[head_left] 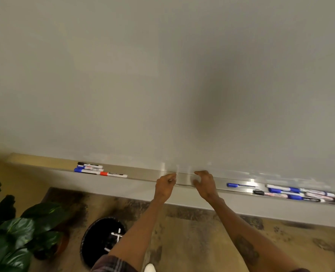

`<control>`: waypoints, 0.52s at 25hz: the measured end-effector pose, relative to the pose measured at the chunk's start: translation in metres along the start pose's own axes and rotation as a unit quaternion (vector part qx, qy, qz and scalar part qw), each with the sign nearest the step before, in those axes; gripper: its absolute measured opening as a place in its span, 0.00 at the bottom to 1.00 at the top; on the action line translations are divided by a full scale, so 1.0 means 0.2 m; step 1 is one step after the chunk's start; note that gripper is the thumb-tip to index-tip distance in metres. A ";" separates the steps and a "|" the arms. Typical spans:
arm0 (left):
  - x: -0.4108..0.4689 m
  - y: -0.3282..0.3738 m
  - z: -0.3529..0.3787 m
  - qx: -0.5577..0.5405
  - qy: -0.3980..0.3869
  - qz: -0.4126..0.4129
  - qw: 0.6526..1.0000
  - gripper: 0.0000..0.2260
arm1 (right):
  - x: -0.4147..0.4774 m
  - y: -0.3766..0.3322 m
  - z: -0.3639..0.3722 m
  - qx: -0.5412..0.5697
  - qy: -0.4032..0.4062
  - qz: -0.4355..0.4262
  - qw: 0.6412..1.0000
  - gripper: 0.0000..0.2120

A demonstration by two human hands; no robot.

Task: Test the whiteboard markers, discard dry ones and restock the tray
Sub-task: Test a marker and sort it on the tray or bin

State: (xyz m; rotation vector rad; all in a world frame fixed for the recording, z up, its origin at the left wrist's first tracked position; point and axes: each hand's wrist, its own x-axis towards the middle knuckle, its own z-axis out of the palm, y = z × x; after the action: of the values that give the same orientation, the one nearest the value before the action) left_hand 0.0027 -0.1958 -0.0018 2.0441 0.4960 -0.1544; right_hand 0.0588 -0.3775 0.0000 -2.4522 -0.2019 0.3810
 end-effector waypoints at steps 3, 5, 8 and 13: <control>-0.01 0.15 0.24 -0.004 -0.026 0.000 1.000 0.13 | -0.04 0.25 -0.18 0.005 0.023 0.024 0.999 0.18; -0.02 0.24 0.39 -0.001 -0.042 0.004 0.999 0.14 | -0.06 0.41 -0.29 0.007 0.042 0.042 0.998 0.18; -0.03 0.36 0.59 0.002 -0.060 0.006 0.998 0.13 | -0.10 0.65 -0.43 0.019 0.076 0.082 0.994 0.17; -0.03 0.48 0.87 0.009 -0.058 -0.023 0.998 0.10 | -0.14 0.95 -0.59 -0.014 0.138 0.143 0.980 0.14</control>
State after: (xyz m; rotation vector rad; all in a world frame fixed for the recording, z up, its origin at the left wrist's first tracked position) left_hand 0.0536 -0.3879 -0.0096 2.0291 0.4712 -0.3035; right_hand 0.0803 -0.6013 -0.0231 -2.5335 0.2679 0.1540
